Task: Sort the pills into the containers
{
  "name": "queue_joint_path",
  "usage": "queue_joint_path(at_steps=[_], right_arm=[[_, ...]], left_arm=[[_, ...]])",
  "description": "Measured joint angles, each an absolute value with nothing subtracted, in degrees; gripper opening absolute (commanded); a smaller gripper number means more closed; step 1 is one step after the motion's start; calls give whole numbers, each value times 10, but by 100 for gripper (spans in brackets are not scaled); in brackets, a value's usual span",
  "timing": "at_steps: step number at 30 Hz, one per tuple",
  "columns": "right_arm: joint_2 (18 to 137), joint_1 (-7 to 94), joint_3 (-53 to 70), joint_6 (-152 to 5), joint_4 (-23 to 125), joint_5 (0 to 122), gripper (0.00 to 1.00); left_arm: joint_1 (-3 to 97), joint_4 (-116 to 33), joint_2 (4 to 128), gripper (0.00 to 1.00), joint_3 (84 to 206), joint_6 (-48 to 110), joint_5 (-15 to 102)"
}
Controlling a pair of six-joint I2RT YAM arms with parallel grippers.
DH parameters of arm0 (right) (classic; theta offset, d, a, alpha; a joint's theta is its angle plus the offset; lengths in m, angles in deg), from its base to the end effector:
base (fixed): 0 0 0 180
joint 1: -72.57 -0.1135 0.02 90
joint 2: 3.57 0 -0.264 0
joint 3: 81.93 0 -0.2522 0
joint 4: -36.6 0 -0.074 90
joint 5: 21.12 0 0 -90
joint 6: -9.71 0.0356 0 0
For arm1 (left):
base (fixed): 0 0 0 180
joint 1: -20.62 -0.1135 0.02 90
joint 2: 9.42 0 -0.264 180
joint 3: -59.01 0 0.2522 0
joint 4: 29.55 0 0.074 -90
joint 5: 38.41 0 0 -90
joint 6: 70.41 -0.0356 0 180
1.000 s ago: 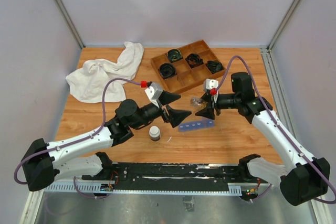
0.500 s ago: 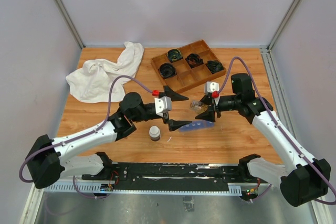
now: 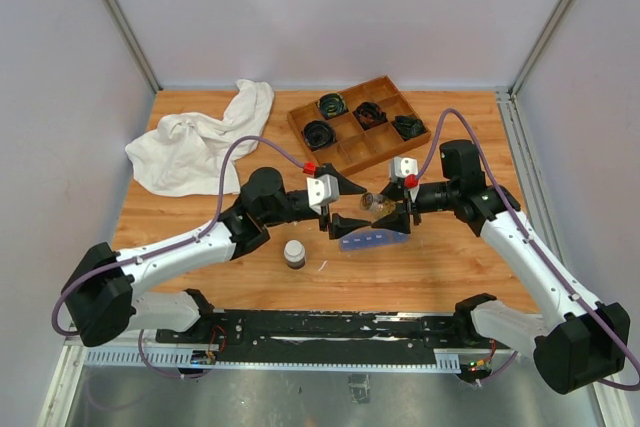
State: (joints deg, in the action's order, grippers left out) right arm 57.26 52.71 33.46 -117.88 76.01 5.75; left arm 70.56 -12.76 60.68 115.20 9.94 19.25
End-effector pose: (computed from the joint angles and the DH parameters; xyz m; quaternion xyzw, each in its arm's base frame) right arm 0.1926 0.1033 0.3082 -0.5740 0.5497 0.4001 0.4564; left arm 0.1649 -0.2257 0.3063 0.5040 0.4741 -0.4199 0.5873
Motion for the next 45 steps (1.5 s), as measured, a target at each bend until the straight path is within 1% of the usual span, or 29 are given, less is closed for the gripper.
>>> queue_joint_path(at_steps=[3, 7, 11, 15, 19, 20, 22, 25, 28, 31, 34, 36, 38, 40, 42, 45], right_arm=[[573, 527, 335, -1179, 760, 55, 1], [573, 527, 335, -1179, 761, 54, 1], [573, 527, 335, -1179, 763, 51, 1], [573, 527, 335, -1180, 763, 49, 1], [573, 527, 335, -1180, 764, 48, 1], [573, 527, 335, -1180, 764, 48, 1], [573, 527, 335, -1180, 764, 48, 1], [573, 527, 335, -1177, 764, 50, 1], [573, 527, 335, -1175, 763, 58, 1], [577, 527, 335, -1174, 764, 61, 1], [579, 529, 335, -1174, 769, 63, 1], [579, 530, 335, -1174, 773, 67, 1], [579, 530, 335, -1174, 774, 73, 1], [579, 530, 335, -1174, 773, 75, 1], [579, 530, 335, -1174, 773, 77, 1], [579, 530, 335, -1174, 773, 75, 1]], left_arm=[[706, -121, 614, 65, 1152, 109, 191], [704, -118, 621, 53, 1153, 118, 189], [702, -114, 626, 43, 1156, 132, 189], [701, -112, 627, 25, 1156, 154, 189], [700, -110, 627, 5, 1156, 179, 192], [700, -109, 627, 1, 1156, 189, 193], [699, -107, 627, 0, 1156, 209, 196], [699, -95, 627, 0, 1150, 256, 211], [704, -77, 625, 0, 1134, 320, 253], [729, -74, 616, 0, 1122, 374, 321], [771, -84, 611, 0, 1121, 415, 427], [786, -92, 610, 3, 1121, 436, 470], [796, -98, 610, 23, 1122, 457, 502], [799, -100, 610, 40, 1122, 470, 520], [801, -101, 610, 52, 1123, 479, 531], [802, -102, 610, 66, 1123, 486, 537]])
